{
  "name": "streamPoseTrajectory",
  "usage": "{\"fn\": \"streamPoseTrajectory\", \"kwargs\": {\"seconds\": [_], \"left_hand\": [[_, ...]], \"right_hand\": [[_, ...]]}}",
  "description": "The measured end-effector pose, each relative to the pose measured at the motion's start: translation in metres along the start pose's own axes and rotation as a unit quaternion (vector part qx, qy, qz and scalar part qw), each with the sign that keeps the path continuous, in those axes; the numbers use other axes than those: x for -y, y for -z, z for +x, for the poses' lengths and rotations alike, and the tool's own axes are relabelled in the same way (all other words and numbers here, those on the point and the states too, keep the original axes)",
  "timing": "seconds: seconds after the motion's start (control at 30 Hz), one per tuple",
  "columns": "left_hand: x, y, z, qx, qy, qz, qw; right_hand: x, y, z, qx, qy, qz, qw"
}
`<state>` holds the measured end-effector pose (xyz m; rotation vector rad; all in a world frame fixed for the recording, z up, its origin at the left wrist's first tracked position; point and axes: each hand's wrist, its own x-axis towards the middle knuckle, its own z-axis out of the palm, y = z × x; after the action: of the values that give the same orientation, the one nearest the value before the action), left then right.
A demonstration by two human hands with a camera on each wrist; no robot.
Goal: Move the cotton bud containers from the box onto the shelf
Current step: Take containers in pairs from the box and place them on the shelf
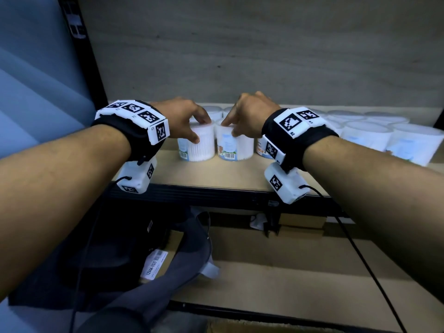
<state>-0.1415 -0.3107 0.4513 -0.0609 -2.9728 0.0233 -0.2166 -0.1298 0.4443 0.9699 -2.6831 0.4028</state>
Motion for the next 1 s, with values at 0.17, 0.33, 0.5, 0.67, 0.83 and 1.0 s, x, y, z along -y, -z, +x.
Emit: {"fn": "streamPoseTrajectory", "kwargs": {"seconds": [0.17, 0.33, 0.5, 0.67, 0.83, 1.0], "left_hand": [[0.0, -0.002, 0.005, -0.003, 0.005, 0.004, 1.0], [0.002, -0.004, 0.01, -0.011, 0.009, 0.007, 1.0], [0.004, -0.007, 0.016, -0.016, 0.008, 0.019, 1.0], [0.005, -0.007, 0.02, -0.014, -0.002, 0.018, 1.0], [0.004, -0.008, 0.022, -0.025, -0.01, 0.024, 0.999], [0.002, -0.008, 0.021, -0.027, -0.021, 0.035, 0.999]], "right_hand": [[-0.003, 0.0, 0.001, 0.003, 0.007, -0.01, 1.0], [-0.007, 0.003, -0.002, 0.0, 0.03, -0.014, 0.999], [-0.01, 0.007, -0.003, 0.006, 0.036, -0.005, 0.999], [-0.013, 0.009, -0.001, 0.004, 0.048, -0.007, 0.999], [-0.015, 0.011, -0.001, -0.004, 0.065, -0.024, 0.998], [-0.017, 0.009, 0.0, 0.007, 0.065, -0.021, 0.998]]}}
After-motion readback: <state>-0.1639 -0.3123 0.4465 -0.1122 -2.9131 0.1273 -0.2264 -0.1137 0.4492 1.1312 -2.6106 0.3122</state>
